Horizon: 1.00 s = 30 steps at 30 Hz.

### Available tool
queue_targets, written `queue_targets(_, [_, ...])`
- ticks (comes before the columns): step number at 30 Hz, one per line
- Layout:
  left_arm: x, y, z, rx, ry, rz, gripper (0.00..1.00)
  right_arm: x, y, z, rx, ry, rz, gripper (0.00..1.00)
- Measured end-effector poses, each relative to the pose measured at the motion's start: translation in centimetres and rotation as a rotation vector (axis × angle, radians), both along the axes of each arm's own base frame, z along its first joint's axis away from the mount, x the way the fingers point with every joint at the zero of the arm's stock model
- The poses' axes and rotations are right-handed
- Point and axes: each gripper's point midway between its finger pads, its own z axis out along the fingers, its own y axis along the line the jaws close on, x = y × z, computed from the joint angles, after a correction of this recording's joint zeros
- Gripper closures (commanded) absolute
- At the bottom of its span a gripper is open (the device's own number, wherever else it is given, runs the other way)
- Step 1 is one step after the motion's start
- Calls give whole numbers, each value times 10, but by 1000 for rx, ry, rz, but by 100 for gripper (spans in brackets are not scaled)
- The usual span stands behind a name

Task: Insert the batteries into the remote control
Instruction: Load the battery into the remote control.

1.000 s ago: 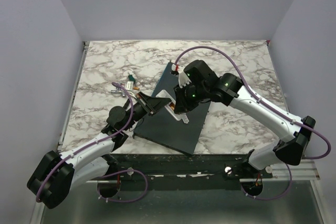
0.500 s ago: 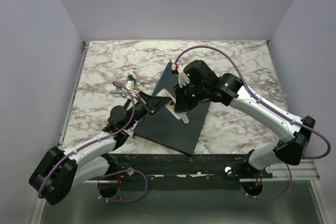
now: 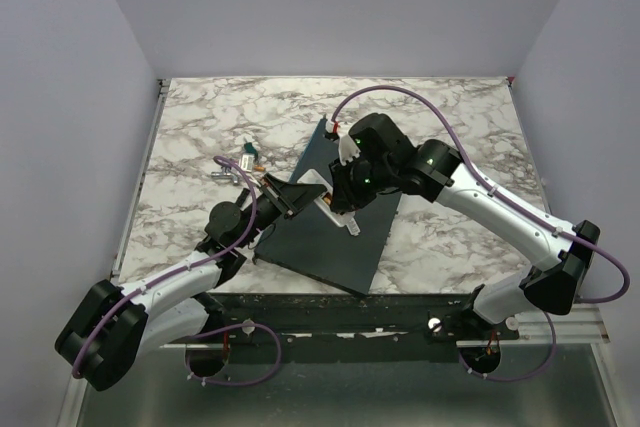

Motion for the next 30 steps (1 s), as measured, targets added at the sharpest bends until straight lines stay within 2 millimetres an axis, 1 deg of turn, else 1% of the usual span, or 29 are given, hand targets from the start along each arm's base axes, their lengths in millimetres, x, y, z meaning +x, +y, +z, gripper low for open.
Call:
queue_targets(3, [0,0,0,0,0,0,100,0,0,0,0,-2,2,76])
queue_targets(17, [1,1,1,-5,0,5,100,-1,1,0,1,-4,7,57])
queue_targets(30, [3,2,1,-7,1,20,100,1,0,7,12,-37,2,52])
